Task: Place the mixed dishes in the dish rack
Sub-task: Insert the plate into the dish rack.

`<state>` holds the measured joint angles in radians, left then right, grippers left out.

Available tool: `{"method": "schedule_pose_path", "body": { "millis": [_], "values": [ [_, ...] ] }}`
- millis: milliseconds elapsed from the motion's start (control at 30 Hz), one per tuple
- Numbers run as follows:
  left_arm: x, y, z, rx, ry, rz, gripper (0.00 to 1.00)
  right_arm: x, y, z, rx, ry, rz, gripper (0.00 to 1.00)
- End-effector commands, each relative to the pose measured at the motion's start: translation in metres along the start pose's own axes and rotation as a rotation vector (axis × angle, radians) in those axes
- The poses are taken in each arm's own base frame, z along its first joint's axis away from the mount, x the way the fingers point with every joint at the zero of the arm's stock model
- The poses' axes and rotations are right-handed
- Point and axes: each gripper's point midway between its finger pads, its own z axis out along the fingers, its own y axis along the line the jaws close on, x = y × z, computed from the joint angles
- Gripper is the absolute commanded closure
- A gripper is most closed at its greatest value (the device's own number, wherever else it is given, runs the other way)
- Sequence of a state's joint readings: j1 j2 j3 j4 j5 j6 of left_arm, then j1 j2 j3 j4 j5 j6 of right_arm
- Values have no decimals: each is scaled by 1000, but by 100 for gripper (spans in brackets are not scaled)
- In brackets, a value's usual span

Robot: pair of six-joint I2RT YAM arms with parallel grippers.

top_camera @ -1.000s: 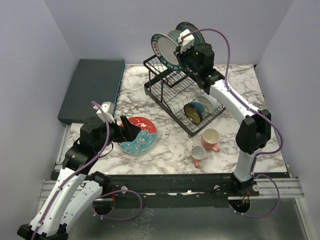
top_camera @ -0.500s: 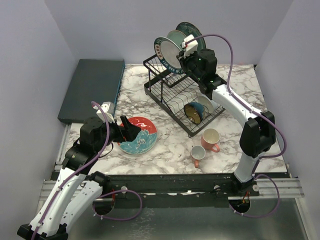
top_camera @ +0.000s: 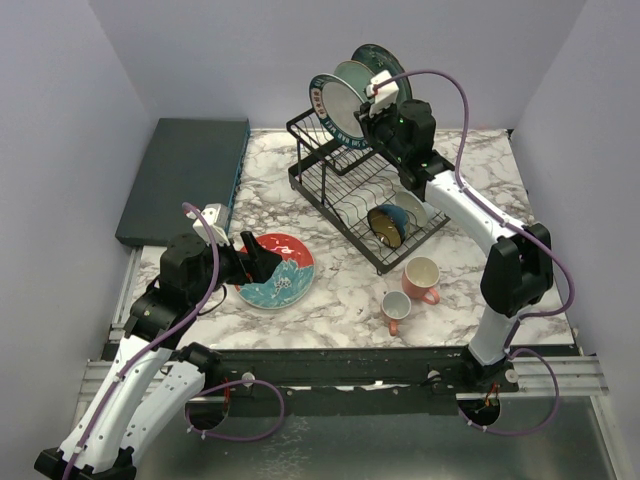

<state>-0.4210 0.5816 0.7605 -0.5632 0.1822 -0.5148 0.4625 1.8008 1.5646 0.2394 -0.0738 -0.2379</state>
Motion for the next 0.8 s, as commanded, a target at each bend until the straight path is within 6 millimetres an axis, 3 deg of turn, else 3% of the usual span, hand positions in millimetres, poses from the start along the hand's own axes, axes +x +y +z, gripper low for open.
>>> {"method": "schedule_pose_path", "body": {
  "millis": [0, 67, 433, 767],
  "values": [
    [-5, 1, 0, -5, -28, 15, 5, 17, 15, -9, -42, 66, 46, 84],
    [-4, 1, 0, -5, -26, 15, 5, 14, 15, -10, -41, 62, 48, 76],
    [-4, 2, 0, -6, -25, 15, 5, -5, 13, -12, -46, 26, 66, 59],
    [-4, 2, 1, -5, -23, 14, 5, -22, 13, -18, -54, -5, 83, 51]
  ]
}}
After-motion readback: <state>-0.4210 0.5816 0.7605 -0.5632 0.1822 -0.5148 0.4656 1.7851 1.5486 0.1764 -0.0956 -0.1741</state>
